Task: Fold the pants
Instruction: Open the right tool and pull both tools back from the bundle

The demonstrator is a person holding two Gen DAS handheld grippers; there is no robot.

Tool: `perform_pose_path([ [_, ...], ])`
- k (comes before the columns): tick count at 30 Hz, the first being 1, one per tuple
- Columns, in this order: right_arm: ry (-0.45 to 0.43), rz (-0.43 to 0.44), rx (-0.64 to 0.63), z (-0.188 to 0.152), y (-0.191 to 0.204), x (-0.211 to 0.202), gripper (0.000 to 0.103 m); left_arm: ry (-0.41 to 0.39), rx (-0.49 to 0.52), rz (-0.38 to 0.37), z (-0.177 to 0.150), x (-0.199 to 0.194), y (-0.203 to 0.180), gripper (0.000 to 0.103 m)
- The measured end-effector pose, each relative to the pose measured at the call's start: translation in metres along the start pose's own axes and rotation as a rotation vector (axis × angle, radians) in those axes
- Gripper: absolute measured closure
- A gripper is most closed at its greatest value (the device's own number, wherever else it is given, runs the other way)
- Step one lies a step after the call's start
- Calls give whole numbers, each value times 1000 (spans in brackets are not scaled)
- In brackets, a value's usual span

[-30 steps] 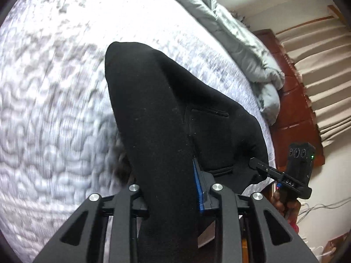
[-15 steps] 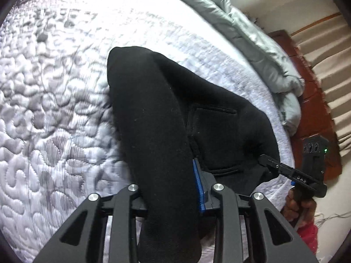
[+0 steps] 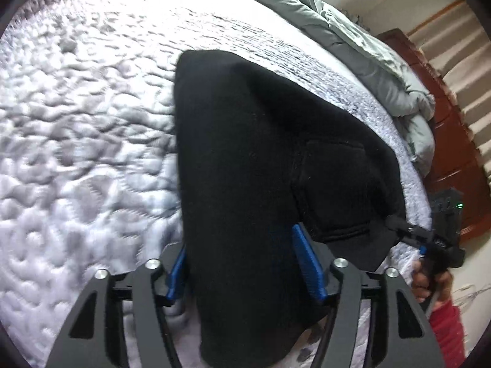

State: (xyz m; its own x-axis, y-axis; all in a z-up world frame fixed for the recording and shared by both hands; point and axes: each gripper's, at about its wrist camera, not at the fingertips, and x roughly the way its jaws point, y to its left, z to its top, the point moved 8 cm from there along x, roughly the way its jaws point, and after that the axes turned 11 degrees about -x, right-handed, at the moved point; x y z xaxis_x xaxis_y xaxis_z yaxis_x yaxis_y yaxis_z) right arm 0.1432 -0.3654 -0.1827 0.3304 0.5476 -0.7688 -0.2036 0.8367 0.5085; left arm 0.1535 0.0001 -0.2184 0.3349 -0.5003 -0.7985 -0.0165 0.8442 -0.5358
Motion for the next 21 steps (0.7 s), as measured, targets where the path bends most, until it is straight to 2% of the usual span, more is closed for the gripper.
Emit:
perform_pose_path([
  [5,-40,-35,8,-20,-10,-25,28,-50,23,68,-23,-26,17,25],
  [7,-32,-100,4,-31,-19,-32,28,-72,6,69,-32,-38,27,24],
  [9,-25,-157,7,-44,-25,-42,36,-99,-25,88,-40,-50,34,23],
  [11,-25,-212,-8,-54,-25,-54,37,-132,-46,124,-48,-64,39,23],
  [13,-25,-257,-24,-58,-15,-63,32,-155,-37,165,-57,-74,37,22],
  [14,-29,-277,-34,-61,-7,-68,25,-161,-23,191,-63,-78,33,21],
  [16,-31,-316,-55,-67,10,-76,23,-163,-1,217,-72,-80,18,18],
  [18,-12,-375,-80,-70,24,-77,16,-157,13,234,-80,-82,6,16],
  [21,5,-411,-109,-74,43,-73,13,-148,30,266,-89,-88,-10,14],
])
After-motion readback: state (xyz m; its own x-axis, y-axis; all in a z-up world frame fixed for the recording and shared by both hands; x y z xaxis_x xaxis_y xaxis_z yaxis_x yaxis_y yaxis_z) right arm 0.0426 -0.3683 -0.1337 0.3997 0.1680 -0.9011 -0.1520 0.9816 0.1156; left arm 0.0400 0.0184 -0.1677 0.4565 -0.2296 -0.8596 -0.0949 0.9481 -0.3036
